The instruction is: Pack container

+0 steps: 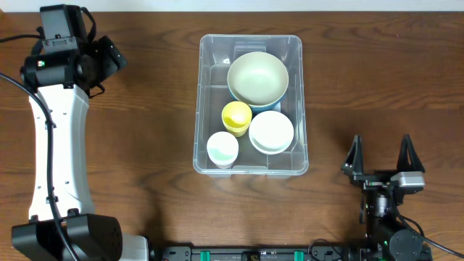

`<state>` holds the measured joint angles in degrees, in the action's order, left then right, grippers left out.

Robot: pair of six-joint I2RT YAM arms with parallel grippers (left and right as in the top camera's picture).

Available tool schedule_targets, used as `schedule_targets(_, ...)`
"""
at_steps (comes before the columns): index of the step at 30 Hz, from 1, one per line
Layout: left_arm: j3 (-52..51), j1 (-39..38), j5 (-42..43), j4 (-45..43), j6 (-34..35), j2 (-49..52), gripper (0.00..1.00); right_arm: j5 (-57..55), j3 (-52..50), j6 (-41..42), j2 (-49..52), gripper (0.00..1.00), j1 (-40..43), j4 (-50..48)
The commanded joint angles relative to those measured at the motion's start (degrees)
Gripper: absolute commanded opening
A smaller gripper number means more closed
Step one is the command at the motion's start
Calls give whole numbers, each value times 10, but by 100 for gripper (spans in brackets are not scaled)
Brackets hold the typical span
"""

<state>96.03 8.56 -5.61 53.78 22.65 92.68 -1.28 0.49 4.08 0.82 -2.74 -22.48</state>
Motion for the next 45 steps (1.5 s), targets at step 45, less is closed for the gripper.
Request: schedule_targets(45, 5, 2, -9, 2, -1, 5, 98, 32, -2, -74, -5, 99, 4, 265)
